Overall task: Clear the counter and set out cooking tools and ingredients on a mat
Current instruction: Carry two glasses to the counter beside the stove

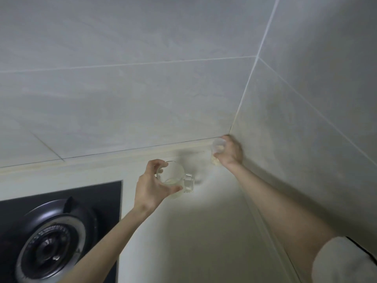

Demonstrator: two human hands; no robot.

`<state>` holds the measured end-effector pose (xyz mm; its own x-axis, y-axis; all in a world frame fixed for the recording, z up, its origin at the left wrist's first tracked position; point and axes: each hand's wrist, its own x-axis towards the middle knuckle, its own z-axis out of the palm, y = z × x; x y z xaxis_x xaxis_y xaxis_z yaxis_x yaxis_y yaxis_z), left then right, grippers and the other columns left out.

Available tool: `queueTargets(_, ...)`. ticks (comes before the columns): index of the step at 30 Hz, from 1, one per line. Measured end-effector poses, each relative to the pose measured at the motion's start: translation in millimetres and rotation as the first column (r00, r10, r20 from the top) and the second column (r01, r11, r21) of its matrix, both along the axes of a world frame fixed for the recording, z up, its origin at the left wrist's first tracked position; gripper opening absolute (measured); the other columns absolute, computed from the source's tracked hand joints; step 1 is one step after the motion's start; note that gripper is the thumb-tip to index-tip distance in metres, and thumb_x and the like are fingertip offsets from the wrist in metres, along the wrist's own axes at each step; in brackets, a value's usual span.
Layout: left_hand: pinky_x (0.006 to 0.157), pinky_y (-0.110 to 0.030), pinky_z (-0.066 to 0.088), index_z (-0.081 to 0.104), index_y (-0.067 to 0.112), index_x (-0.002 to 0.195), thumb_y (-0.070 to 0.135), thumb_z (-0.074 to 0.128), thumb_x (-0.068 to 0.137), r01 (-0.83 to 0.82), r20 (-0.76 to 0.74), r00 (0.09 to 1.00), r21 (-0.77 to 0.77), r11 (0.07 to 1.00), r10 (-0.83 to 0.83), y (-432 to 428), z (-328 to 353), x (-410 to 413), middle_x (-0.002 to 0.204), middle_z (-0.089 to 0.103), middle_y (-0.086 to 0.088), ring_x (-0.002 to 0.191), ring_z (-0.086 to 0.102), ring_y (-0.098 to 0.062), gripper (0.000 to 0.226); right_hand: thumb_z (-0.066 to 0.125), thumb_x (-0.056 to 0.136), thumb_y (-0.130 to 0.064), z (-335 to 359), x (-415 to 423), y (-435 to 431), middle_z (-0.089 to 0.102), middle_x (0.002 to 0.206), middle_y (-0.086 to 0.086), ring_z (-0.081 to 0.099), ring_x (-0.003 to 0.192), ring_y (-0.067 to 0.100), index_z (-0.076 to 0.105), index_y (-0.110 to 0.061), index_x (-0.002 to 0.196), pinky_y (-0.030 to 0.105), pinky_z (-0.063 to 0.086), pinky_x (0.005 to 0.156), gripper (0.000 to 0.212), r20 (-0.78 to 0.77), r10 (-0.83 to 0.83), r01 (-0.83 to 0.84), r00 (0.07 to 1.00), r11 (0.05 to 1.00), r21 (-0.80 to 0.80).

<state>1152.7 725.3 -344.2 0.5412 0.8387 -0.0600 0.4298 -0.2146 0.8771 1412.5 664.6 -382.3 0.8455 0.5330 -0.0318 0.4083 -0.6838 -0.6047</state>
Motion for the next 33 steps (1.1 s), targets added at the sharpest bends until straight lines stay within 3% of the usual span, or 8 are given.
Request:
queueTargets(4, 0.081, -0.029, 0.05, 0.045, 0.034, 0.106, 0.027, 0.092, 0.048, 0.038, -0.002, 0.999, 0.016, 0.999, -0.038, 7.5, -4.6, 30.9, 0.109, 0.06, 0.018, 0.1, 0.057, -0.007, 0.075, 0.076, 0.065, -0.021, -3.7, 11.7, 1.6, 0.062, 0.118, 0.001, 0.059, 0.108, 0.026, 0.057, -0.021, 0.113, 0.028, 0.045, 0.084, 0.052, -0.012, 0.004, -0.004, 1.0, 1.0, 0.009)
queueTargets(11, 0.083, -0.026, 0.048, 0.041, 0.034, 0.109, 0.027, 0.091, 0.051, 0.128, 0.014, 0.992, -0.006, 0.992, -0.128, 17.8, -18.3, 89.0, 0.112, 0.058, 0.015, 0.104, 0.055, -0.007, 0.076, 0.078, 0.069, -0.017, -10.6, 25.5, -1.4, 0.058, 0.127, 0.003, 0.056, 0.115, 0.025, 0.059, -0.017, 0.124, 0.03, 0.044, 0.098, 0.058, 0.066, 0.13, -0.13, 0.989, 0.991, -0.005)
queueTargets(18, 0.083, -0.023, 0.043, 0.042, 0.024, 0.121, 0.019, 0.088, 0.056, 0.198, -0.048, 0.979, -0.038, 0.979, -0.2, 27.7, -27.5, 135.5, 0.115, 0.057, 0.007, 0.105, 0.054, -0.013, 0.08, 0.077, 0.076, -0.02, -14.5, 25.1, -1.9, 0.052, 0.137, 0.0, 0.052, 0.121, 0.026, 0.055, -0.018, 0.131, 0.032, 0.043, 0.101, 0.06, 0.124, 0.155, -0.147, 0.98, 0.987, -0.071)
queueTargets(29, 0.083, -0.019, 0.04, 0.043, 0.025, 0.118, 0.012, 0.087, 0.057, 0.205, -0.049, 0.977, -0.074, 0.976, -0.209, 39.2, -37.3, 153.4, 0.116, 0.057, 0.008, 0.104, 0.054, -0.013, 0.077, 0.066, 0.086, -0.017, -5.7, 24.2, -0.2, 0.044, 0.144, 0.006, 0.052, 0.122, 0.027, 0.047, -0.018, 0.139, 0.038, 0.045, 0.099, 0.057, 0.166, 0.209, -0.174, 0.964, 0.963, -0.203)
queueTargets(33, 0.085, -0.016, 0.038, 0.044, 0.023, 0.121, 0.009, 0.086, 0.059, 0.198, -0.041, 0.979, -0.084, 0.977, -0.202, 38.8, -33.1, 153.2, 0.113, 0.054, 0.01, 0.104, 0.05, -0.009, 0.077, 0.064, 0.084, -0.008, -5.4, 24.1, 1.0, 0.046, 0.14, 0.007, 0.05, 0.122, 0.031, 0.049, -0.015, 0.136, 0.039, 0.046, 0.099, 0.055, 0.17, 0.219, -0.185, 0.961, 0.964, -0.193)
